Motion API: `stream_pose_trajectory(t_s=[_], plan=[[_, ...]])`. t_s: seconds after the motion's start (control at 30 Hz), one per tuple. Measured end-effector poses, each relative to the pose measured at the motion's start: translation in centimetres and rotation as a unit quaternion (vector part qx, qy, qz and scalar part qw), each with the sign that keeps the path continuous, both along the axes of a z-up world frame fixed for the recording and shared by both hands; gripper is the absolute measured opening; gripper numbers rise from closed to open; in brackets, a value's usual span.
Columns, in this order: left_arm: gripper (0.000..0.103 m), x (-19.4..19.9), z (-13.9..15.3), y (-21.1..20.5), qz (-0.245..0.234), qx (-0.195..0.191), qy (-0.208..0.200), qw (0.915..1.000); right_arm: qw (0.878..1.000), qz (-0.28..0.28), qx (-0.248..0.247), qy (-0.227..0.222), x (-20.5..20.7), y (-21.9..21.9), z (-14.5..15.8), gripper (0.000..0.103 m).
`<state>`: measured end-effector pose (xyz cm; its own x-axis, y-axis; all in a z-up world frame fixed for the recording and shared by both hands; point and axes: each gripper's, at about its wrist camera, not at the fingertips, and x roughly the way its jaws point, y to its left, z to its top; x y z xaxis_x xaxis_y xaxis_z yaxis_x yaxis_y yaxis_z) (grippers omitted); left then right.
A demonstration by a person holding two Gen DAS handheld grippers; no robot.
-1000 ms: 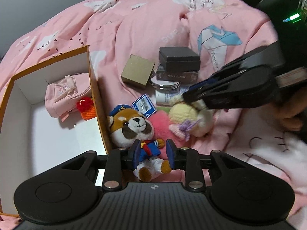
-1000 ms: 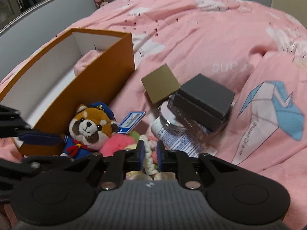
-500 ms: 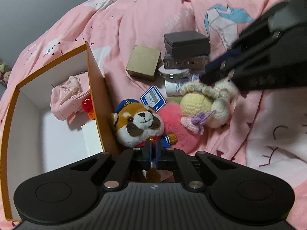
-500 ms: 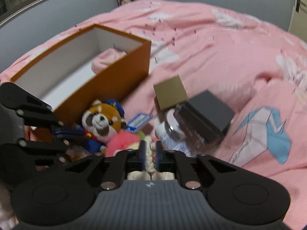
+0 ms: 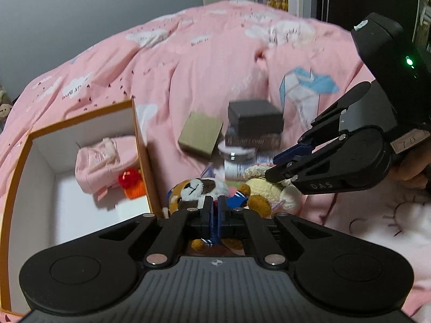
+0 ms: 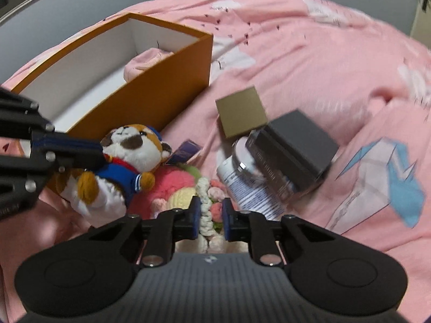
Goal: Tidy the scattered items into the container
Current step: 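Lift the red panda plush with the left gripper while the right lifts the cream bunny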
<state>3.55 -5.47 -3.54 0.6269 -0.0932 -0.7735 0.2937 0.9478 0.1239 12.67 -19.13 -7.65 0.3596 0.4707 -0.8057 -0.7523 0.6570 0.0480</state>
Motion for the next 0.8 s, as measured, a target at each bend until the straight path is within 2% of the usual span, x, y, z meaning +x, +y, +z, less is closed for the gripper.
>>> stream_pose_trajectory(t_s=[0.17,0.27,0.33,0.43,0.5,0.6,0.73,0.8], plan=[[0.003,0.1,0.6,-0.3,-0.005,0.002,-0.009,0.9999,0.995,0.081,-0.031,-0.047,0.0,0.2,2.7,0.009],[0.003,-0.1,0.5,-0.3,0.0,0.003,-0.008,1.0,0.987,0.124,-0.046,-0.088,-0.3,0.6,4.4,0.009],[0.003,-0.3,0.4,-0.1,0.0,0.002,-0.003,1.0,0.978,0.158,-0.051,-0.124,-1.0,0.6,5.2,0.009],[0.003,-0.4,0.0,-0.1,-0.003,0.005,0.006,1.0,0.951,0.247,-0.091,-0.161,-2.3,0.7,4.5,0.009],[0.003,-0.3,-0.4,-0.1,-0.005,0.007,0.014,0.9999,0.935,0.298,-0.126,-0.148,-2.9,0.5,2.4,0.008],[0.003,-0.3,-1.0,-0.1,-0.007,0.006,0.024,0.9997,0.923,0.327,-0.159,-0.121,-3.5,-0.1,-0.1,0.006],[0.003,-0.3,-1.5,-0.2,-0.012,-0.002,0.036,0.9993,0.929,0.317,-0.161,-0.097,-3.7,-1.0,-0.1,0.006],[0.003,-0.3,-1.6,-0.2,-0.015,-0.011,0.035,0.9992,0.932,0.313,-0.169,-0.067,-3.9,-1.4,-0.6,0.0]])
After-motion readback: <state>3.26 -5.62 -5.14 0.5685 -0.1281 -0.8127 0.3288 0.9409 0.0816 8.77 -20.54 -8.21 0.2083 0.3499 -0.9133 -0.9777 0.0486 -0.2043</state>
